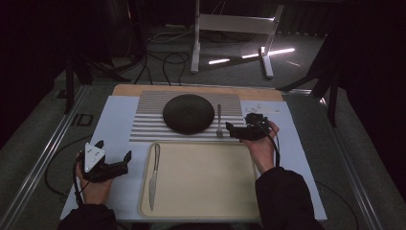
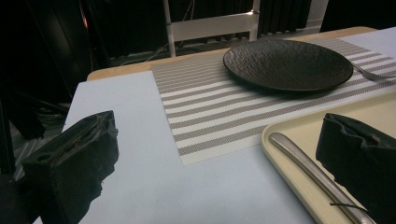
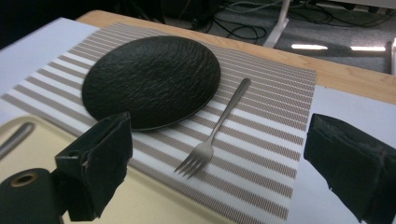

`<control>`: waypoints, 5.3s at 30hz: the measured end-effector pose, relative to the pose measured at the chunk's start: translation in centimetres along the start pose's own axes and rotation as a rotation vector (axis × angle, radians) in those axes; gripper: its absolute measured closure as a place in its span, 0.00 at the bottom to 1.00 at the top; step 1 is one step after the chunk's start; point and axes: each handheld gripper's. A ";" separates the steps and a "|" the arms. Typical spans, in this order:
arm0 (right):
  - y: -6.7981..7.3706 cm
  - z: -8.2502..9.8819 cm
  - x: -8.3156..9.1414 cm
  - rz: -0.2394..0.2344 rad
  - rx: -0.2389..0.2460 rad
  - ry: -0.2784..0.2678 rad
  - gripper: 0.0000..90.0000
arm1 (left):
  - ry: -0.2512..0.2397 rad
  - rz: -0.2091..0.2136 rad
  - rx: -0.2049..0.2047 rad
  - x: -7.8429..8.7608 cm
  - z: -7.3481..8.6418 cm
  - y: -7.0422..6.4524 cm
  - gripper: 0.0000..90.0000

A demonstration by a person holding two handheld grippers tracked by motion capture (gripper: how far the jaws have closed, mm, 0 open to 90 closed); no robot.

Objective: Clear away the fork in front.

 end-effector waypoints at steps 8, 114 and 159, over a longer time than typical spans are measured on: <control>0.4 -1.6 -3.1 0.039 0.055 0.054 0.09 | -0.002 -0.004 0.005 0.1 0.0 0.1 0.00; -0.2 0.5 -7.3 0.001 0.017 0.201 0.96 | 0.029 0.056 0.051 -1.1 -1.2 -1.2 0.00; 6.6 0.7 -1.6 -0.214 0.163 0.014 0.96 | 0.044 0.248 0.008 -5.7 -7.1 -5.2 0.00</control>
Point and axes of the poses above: each handheld gripper's, and its own axes: x roughly backward along the jaws, z roughly out of its underside, y roughly to its left, and after that the axes turned 1 degree about z, right-handed
